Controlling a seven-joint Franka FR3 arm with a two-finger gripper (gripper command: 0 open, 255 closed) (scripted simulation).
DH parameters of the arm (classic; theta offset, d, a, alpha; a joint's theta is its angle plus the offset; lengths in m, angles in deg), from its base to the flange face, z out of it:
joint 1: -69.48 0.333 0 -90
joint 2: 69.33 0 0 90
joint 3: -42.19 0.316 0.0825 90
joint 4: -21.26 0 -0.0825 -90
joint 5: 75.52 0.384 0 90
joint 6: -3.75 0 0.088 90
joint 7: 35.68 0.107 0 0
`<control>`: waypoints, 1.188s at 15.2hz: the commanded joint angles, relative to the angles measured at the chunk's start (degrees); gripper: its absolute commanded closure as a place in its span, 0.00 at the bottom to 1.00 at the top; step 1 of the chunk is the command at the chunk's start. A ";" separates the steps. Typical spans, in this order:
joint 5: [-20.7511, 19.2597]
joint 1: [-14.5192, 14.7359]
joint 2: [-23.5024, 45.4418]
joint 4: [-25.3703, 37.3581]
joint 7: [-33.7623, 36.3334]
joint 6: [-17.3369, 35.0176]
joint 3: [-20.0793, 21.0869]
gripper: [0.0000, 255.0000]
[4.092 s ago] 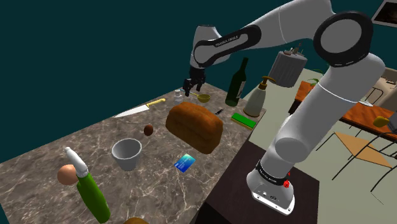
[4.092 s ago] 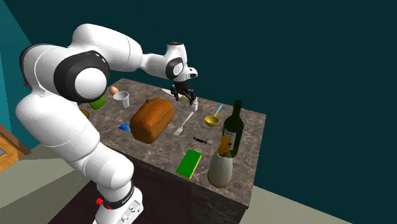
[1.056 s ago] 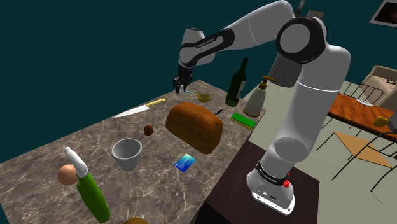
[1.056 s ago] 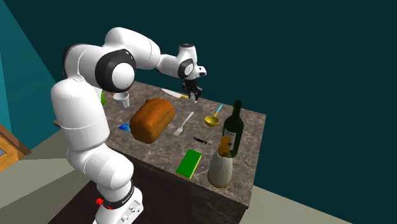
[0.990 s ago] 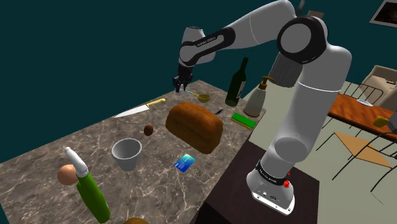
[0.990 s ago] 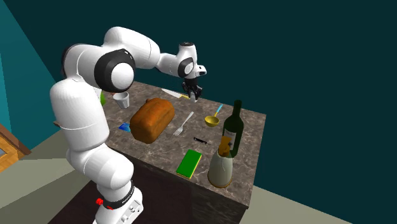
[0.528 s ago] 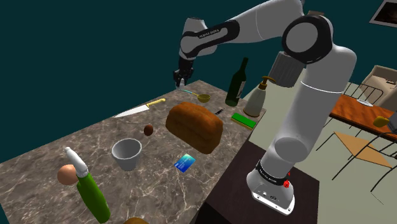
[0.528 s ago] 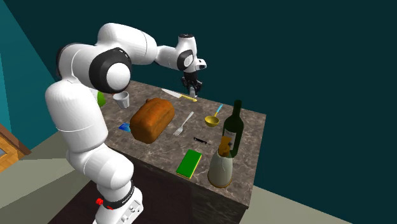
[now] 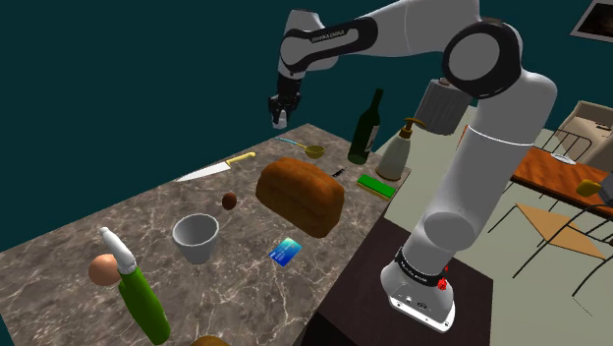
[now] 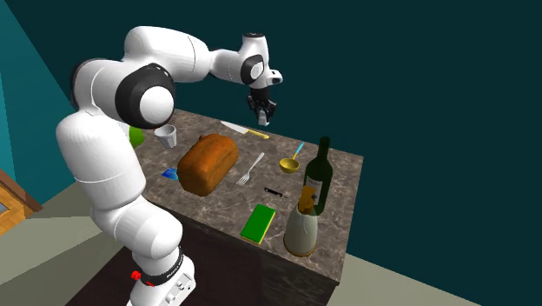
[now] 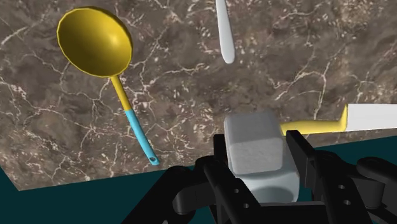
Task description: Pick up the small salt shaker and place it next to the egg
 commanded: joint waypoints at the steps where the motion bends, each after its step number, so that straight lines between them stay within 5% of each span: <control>1: -0.02 -0.01 -0.31 1.12 -0.02 -1.45 -0.02 1.00; 18: -3.57 10.49 -1.06 1.22 21.15 -2.87 9.25 1.00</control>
